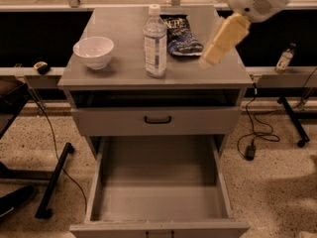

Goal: Place blue plastic bottle into middle drawer

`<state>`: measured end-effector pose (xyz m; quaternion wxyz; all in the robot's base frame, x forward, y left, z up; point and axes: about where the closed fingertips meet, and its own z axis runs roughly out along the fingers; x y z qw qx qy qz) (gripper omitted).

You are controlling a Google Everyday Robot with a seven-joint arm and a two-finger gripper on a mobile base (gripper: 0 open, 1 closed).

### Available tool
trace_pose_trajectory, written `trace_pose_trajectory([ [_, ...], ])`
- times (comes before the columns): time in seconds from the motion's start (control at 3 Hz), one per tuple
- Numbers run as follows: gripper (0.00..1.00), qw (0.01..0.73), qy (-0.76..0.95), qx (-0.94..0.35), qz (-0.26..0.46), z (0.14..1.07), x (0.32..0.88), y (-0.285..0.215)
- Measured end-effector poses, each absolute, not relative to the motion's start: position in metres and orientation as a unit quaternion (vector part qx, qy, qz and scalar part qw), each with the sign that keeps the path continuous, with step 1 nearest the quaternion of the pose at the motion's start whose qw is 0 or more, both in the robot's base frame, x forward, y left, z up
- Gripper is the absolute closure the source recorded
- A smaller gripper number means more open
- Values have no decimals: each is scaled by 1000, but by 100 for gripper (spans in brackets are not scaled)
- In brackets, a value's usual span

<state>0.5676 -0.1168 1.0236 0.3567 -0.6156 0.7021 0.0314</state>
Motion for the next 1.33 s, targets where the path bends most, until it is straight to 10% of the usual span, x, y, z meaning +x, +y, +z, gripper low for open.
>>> trace_pose_trajectory([
  [1.33, 0, 539, 674, -485, 141, 1000, 657, -41],
])
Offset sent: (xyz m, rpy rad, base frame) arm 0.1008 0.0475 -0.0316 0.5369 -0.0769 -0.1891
